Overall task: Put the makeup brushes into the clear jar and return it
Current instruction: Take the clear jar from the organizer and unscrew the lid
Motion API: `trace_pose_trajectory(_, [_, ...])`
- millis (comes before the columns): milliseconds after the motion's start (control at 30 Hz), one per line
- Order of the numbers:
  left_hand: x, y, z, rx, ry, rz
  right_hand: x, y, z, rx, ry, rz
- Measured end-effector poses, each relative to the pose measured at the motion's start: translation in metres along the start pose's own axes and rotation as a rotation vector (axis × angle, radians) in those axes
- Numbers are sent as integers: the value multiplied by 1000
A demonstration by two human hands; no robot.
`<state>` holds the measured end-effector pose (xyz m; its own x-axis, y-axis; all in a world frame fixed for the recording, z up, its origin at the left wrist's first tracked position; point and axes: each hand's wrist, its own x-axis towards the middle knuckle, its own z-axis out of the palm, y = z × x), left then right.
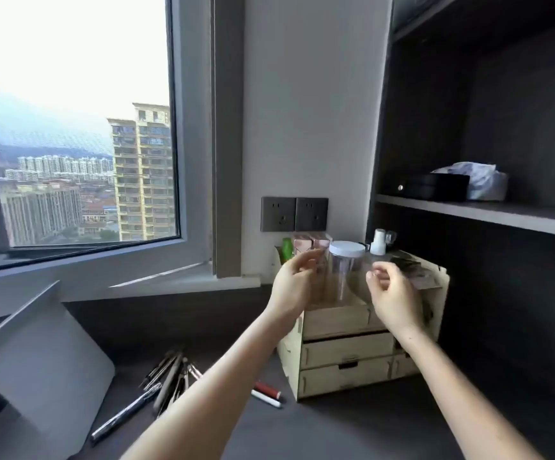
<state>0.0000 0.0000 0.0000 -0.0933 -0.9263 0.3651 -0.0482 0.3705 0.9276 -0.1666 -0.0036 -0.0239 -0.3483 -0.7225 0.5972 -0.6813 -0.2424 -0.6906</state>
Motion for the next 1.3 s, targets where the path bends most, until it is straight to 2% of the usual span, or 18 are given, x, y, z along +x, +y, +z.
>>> trace_pose_trajectory(233, [27,-13,39,45,-66,-91,15,14,27,-143,-80,40])
trace_pose_trajectory(400, [36,-26,40,58,-81,-85,16,17,35,-39,-74,61])
trace_pose_trajectory(567, [31,-8,31,-64,-121,80,15,-1,21,111,34,-37])
trace_pose_trajectory(700, [17,9,8,79,-19,336,-2,-39,5,323,36,-144])
trace_pose_trajectory(833, [-14,13,-29,267,62,482,-41,-74,3,524,-95,-160])
trace_pose_trajectory(1067, [-87,-40,-96,704,295,528,-122,-93,45,766,-403,41])
trace_pose_trajectory(1167, [-113,-68,-127,821,353,508,-144,-102,58,729,-585,175])
trace_pose_trajectory(1233, [-130,-83,-146,996,343,551,-148,-105,66,649,-654,221])
trace_pose_trajectory(1300, [-145,-92,-160,1163,303,592,-149,-109,72,451,-723,140])
